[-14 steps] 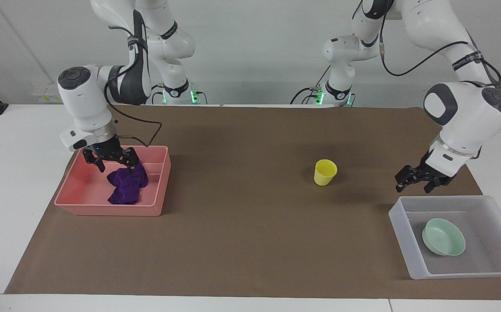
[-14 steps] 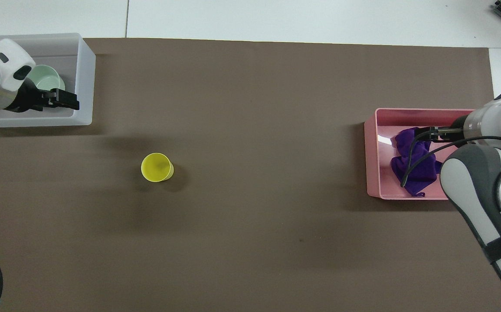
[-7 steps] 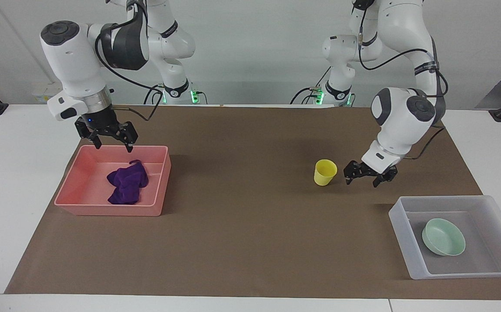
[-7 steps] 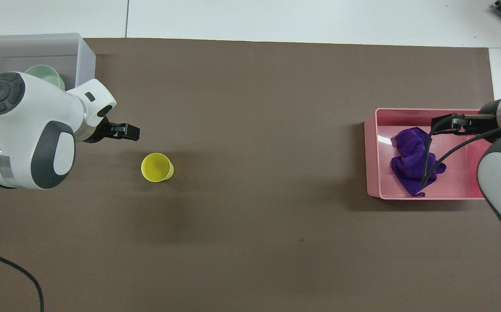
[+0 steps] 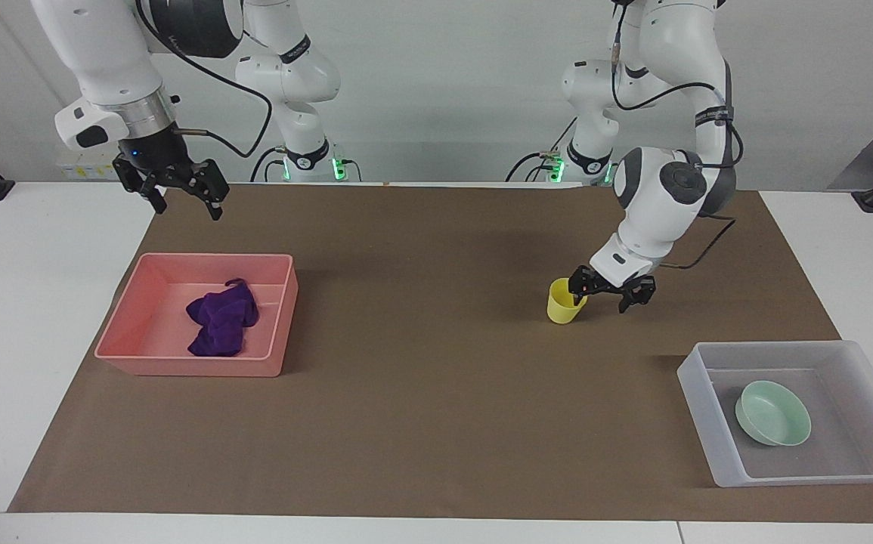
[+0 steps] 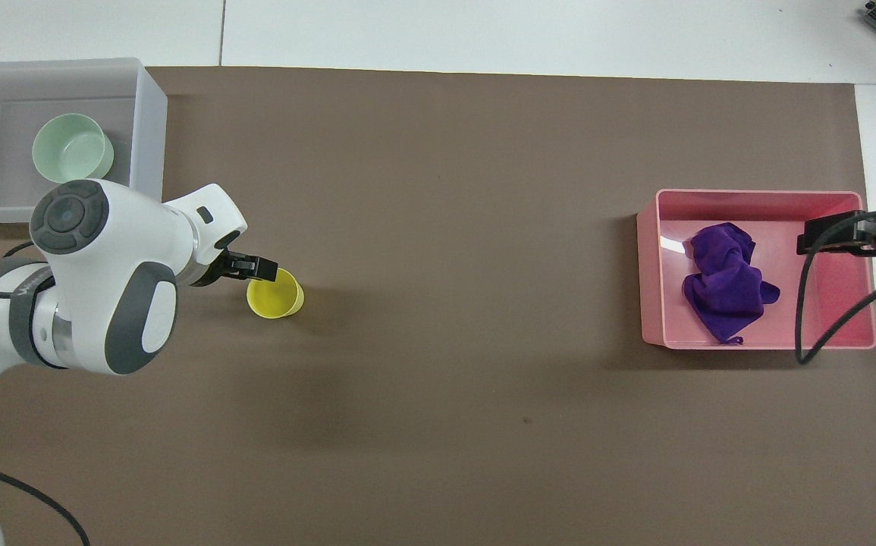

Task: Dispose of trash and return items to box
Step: 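Grasp the yellow cup with the left gripper and lift it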

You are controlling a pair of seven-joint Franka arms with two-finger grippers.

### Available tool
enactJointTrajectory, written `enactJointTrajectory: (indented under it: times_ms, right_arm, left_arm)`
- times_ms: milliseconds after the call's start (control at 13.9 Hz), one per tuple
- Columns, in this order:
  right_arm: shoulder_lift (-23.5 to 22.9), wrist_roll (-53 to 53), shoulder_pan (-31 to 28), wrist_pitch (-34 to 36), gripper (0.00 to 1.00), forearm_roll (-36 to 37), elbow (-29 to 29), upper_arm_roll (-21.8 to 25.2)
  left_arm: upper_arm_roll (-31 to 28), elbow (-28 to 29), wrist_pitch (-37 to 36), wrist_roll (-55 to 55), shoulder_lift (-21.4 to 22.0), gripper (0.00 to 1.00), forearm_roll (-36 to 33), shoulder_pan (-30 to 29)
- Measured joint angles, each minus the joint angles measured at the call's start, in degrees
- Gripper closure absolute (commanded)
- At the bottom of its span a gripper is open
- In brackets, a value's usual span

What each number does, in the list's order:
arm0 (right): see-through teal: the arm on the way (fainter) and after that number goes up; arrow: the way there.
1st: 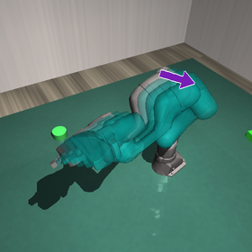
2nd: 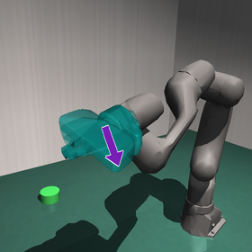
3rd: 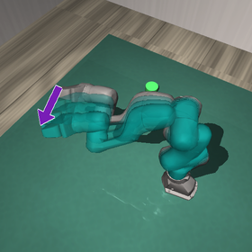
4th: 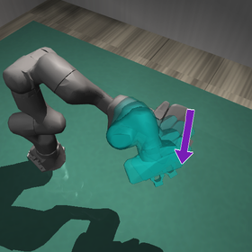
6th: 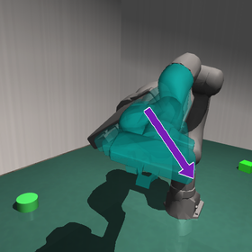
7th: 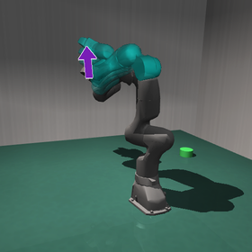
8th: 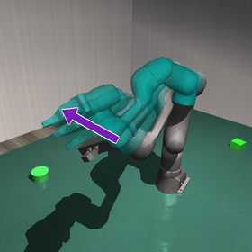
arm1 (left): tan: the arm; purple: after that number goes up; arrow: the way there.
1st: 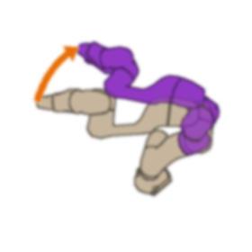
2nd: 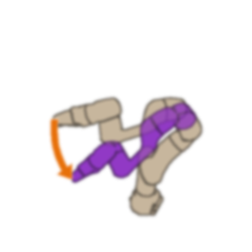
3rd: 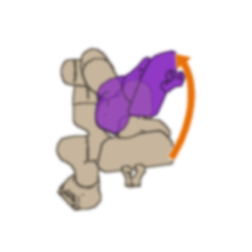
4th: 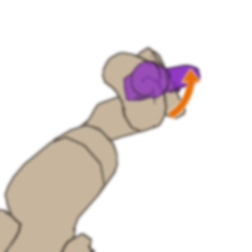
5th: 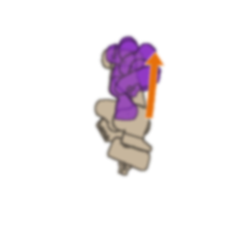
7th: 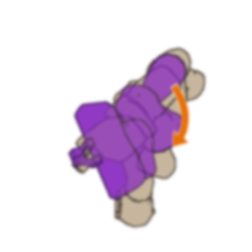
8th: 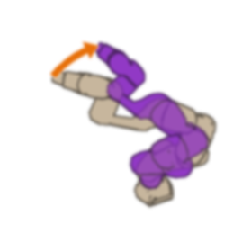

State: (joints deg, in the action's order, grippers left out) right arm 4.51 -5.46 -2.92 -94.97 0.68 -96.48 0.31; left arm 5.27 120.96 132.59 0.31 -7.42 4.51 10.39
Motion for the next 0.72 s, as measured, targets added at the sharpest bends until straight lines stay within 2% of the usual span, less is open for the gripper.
enactJointTrajectory:
  times_ms: [72, 144, 216, 288, 720]
  right_arm:
    - [0.32, 0.0, -0.01, 1.89, 0.0, -0.02, 0.76, 0.04]
    - [0.46, 0.0, -0.01, 3.55, 0.0, -0.02, 1.78, 0.04]
    - [0.52, 0.0, -0.01, 4.49, 0.0, -0.05, 2.57, 0.04]
    - [0.58, 0.0, -0.01, 4.83, 0.0, -0.06, 2.78, 0.04]
    - [0.74, 0.02, 0.11, 4.95, 0.0, -0.11, 1.2, -0.14]
  left_arm:
    - [-0.01, 2.13, 3.08, 0.07, 0.36, 0.02, 0.0, 0.59]
    - [0.0, 4.18, 5.82, 0.17, 0.75, 0.46, 0.0, 0.93]
    - [-0.03, 5.88, 7.87, 0.23, 1.09, 0.86, 0.0, 1.16]
    - [-0.04, 6.88, 8.86, 0.43, 1.36, 1.0, 0.0, 1.22]
    - [-0.12, 7.3, 9.41, 3.19, 2.31, 1.0, 0.0, 1.24]
